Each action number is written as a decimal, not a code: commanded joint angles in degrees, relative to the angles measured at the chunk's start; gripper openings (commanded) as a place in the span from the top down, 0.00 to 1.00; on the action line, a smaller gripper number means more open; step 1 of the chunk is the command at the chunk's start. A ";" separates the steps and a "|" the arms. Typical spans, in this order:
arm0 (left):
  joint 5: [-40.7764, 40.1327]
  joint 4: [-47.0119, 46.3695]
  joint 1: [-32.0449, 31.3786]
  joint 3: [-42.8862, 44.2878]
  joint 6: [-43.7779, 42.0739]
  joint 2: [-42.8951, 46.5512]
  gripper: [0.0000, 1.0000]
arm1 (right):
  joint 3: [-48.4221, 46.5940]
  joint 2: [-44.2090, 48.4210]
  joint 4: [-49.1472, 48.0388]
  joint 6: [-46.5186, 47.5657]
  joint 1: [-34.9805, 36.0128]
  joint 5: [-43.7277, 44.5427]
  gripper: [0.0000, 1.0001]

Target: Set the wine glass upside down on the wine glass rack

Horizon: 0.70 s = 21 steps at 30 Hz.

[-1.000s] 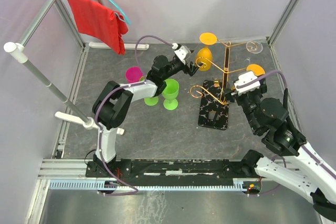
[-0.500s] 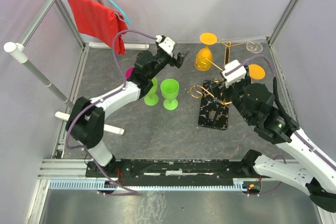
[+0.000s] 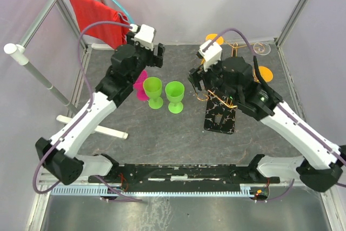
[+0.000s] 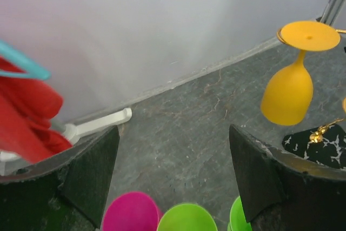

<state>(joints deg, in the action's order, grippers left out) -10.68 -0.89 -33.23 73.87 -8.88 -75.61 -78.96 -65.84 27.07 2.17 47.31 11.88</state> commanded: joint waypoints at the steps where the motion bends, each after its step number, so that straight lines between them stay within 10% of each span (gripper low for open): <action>1: -6.32 17.46 0.11 6.06 8.24 5.48 0.11 | -8.22 -6.17 1.62 0.04 0.24 -3.96 0.17; 21: -22.02 36.29 0.12 5.23 8.89 20.62 0.07 | -35.42 -37.78 18.49 7.14 0.24 -3.84 0.21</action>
<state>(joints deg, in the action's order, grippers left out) -30.15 33.56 -33.23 78.17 -0.82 -58.08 -107.66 -100.01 41.95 6.68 47.31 6.24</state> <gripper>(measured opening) 0.928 0.796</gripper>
